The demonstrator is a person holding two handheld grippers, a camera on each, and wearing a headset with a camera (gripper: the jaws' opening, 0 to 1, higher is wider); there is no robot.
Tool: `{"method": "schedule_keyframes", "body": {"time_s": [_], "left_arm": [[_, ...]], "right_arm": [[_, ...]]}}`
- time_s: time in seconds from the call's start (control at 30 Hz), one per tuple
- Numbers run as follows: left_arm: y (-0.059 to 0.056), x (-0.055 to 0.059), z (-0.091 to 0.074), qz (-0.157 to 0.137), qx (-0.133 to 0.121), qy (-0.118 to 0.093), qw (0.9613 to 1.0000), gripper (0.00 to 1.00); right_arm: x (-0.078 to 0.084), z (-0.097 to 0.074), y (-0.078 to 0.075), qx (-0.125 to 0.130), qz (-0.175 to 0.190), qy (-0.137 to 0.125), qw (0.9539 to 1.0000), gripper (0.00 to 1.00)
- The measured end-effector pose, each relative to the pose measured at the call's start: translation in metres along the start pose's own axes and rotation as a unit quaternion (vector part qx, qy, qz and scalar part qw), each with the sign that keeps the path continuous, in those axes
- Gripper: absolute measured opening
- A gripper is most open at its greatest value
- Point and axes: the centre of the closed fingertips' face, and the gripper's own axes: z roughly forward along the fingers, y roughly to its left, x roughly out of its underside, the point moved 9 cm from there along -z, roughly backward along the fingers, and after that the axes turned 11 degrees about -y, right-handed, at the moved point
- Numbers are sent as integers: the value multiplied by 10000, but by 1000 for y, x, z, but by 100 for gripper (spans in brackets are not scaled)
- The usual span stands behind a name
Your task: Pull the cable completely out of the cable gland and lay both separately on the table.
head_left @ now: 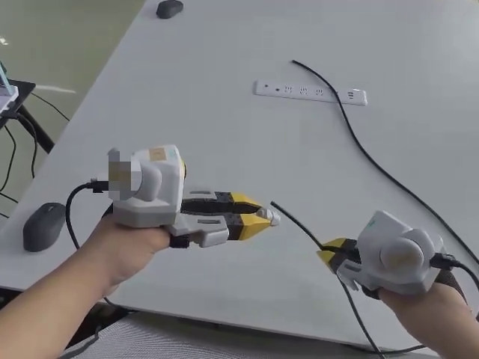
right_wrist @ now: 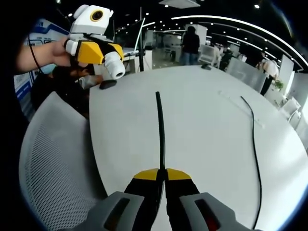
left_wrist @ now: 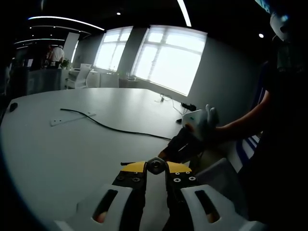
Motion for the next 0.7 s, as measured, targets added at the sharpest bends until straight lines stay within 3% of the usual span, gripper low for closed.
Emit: {"method": "schedule_keyframes", "body": {"time_s": [0.37, 0.7], "left_arm": [[2, 4, 0, 51, 17, 66, 10000, 15], [7, 11, -7, 5, -18, 14, 10000, 15]], "right_arm": [[-4, -2, -1, 27, 119, 35, 9999, 0], [-24, -1, -12, 97, 12, 0, 10000, 0]]}}
